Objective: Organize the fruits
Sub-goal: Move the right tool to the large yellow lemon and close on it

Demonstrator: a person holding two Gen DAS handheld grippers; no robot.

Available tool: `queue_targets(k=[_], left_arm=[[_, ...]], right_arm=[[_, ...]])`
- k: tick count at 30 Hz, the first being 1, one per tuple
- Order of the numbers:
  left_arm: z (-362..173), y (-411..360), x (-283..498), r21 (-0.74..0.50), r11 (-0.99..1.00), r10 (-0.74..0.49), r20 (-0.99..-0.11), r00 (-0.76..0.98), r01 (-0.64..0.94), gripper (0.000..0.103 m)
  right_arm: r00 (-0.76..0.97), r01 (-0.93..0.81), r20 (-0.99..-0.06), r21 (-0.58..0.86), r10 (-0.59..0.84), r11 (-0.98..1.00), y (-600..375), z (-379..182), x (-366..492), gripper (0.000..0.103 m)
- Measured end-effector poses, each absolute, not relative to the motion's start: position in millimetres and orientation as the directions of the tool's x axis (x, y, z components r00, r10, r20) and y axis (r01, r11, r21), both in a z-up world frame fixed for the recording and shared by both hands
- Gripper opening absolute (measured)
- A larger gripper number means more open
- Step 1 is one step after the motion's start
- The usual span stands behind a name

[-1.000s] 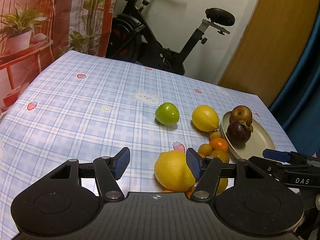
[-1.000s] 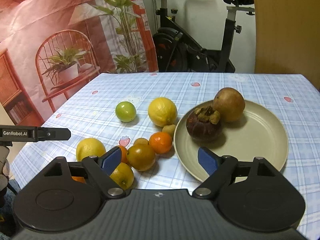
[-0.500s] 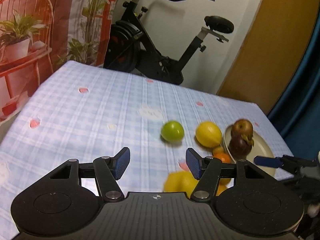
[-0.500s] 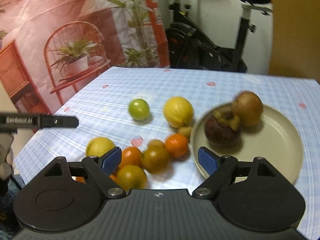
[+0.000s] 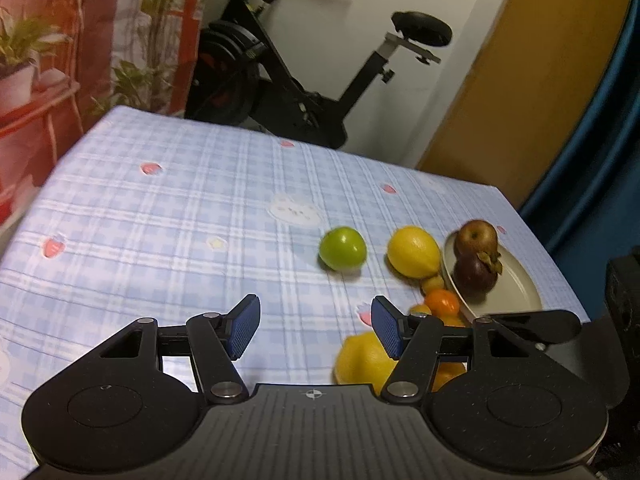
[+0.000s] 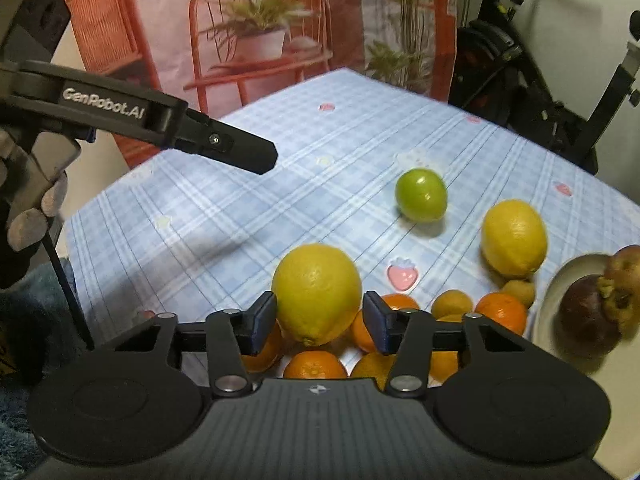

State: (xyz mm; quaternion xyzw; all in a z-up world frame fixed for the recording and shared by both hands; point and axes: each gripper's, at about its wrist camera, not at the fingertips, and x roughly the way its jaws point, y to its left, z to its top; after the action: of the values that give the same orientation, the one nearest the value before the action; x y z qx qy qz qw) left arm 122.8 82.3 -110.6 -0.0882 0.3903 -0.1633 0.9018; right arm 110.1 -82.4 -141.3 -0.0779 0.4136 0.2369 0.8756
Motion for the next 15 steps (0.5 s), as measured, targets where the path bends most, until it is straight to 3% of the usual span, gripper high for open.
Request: queue_targets(k=[5,15], left_arm=[[-128,76,131,-0.374,0.899,-0.434,-0.686,0.584,0.229,0.064],[-158,68,137,-0.421,0.882,-0.466,-0.712,0.525,0.213,0.065]], right_arm=[[0.547,-0.497,-0.754,0.055,0.362,0.866,-76,-141,119,0.05],[0.579,-0.519,-0.731,0.011,0.361,0.855,-61,-139,128,0.05]])
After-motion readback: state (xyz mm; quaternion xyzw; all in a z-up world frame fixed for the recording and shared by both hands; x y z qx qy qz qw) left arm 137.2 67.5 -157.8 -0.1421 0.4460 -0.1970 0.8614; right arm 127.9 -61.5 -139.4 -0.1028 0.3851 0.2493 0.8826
